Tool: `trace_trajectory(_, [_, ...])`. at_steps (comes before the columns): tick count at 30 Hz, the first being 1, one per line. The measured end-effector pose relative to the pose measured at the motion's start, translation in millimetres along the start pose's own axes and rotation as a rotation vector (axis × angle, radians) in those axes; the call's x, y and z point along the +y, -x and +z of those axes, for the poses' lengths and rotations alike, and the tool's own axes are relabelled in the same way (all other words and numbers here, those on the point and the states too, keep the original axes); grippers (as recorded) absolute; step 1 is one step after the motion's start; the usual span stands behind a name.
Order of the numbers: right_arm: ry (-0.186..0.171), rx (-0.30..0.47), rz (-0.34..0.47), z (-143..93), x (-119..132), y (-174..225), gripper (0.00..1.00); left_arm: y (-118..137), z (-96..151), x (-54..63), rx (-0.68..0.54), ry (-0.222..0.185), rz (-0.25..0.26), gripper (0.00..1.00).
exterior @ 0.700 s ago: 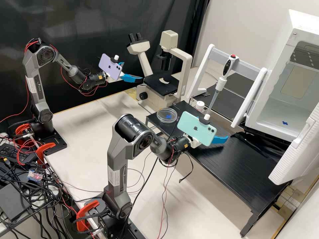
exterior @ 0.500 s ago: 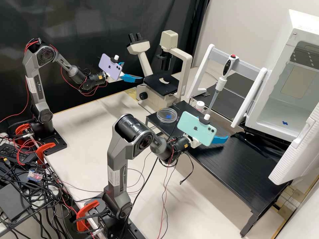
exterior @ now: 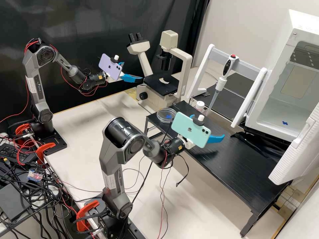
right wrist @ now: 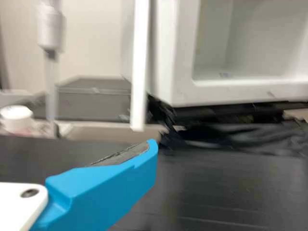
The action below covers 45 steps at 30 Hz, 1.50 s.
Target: Move the petri dish to the incubator
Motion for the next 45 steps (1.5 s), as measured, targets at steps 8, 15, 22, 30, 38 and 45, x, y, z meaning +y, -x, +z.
trace_trajectory(8, [0.013, 0.186, -0.109, -32.1, -34.0, 30.2, 1.00, 0.0, 0.0, 0.0, 0.000, 0.000, 0.000, 1.00])
trace_trajectory(15, [0.053, 0.236, -0.199, -40.7, -57.4, 35.3, 1.00, 0.0, 0.0, 0.0, 0.000, 0.000, 0.000, 1.00])
trace_trajectory(22, [0.060, 0.213, -0.260, -35.4, -73.0, 31.9, 1.00, 0.0, 0.0, 0.0, 0.000, 0.000, 0.000, 1.00])
trace_trajectory(30, [0.081, 0.225, -0.301, -33.4, -81.5, 24.1, 1.00, 0.0, 0.0, 0.0, 0.000, 0.000, 0.000, 1.00])
trace_trajectory(38, [0.055, 0.218, -0.324, -29.4, -85.7, 14.8, 1.00, 0.0, 0.0, 0.0, 0.000, 0.000, 0.000, 1.00])
trace_trajectory(45, [0.027, 0.222, -0.336, -29.1, -89.0, 5.9, 0.00, 0.0, 0.0, 0.0, 0.000, 0.000, 0.000, 1.00])
